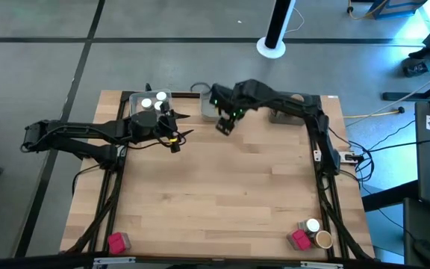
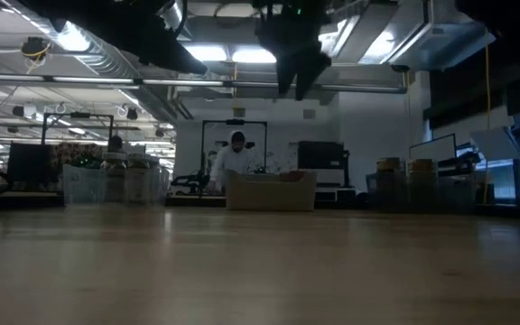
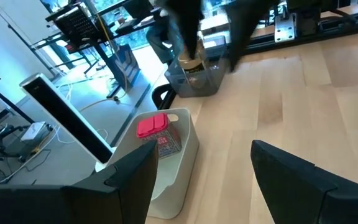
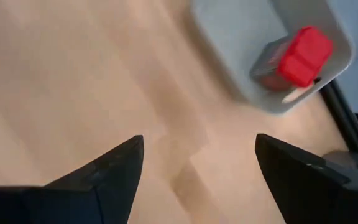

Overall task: Sort spices by type
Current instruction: Put the white seasoning bottle into the transparent bin

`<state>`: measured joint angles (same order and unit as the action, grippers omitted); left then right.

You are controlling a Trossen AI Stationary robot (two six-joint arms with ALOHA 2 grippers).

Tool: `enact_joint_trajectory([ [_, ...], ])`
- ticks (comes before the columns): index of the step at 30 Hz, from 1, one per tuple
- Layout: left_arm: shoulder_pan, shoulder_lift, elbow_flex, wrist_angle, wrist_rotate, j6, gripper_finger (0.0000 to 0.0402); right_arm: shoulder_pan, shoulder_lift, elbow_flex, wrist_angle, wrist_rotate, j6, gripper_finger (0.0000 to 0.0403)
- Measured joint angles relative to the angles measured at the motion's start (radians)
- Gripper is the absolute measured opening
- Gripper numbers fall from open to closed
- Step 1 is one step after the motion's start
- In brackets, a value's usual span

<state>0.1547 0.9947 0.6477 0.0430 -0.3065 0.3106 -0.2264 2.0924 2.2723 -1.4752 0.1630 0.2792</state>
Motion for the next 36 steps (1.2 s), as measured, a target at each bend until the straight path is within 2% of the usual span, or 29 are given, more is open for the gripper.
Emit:
enact_joint_trajectory([
  [13,0.000,0.000,0.000,0.000,0.000,-0.001,0.0244,0.265,-0.052,-0.009,-0.094,0.028,0.047,0.0308],
  [28,0.000,0.000,0.000,-0.005,0.000,-0.010,0.0244,0.433,-0.110,-0.036,-0.094,0.005,0.111,0.0308],
  [36,0.000,0.000,0.000,-0.005,0.000,-0.011,0.0244,0.494,-0.221,-0.193,-0.097,0.006,0.265,0.0308],
])
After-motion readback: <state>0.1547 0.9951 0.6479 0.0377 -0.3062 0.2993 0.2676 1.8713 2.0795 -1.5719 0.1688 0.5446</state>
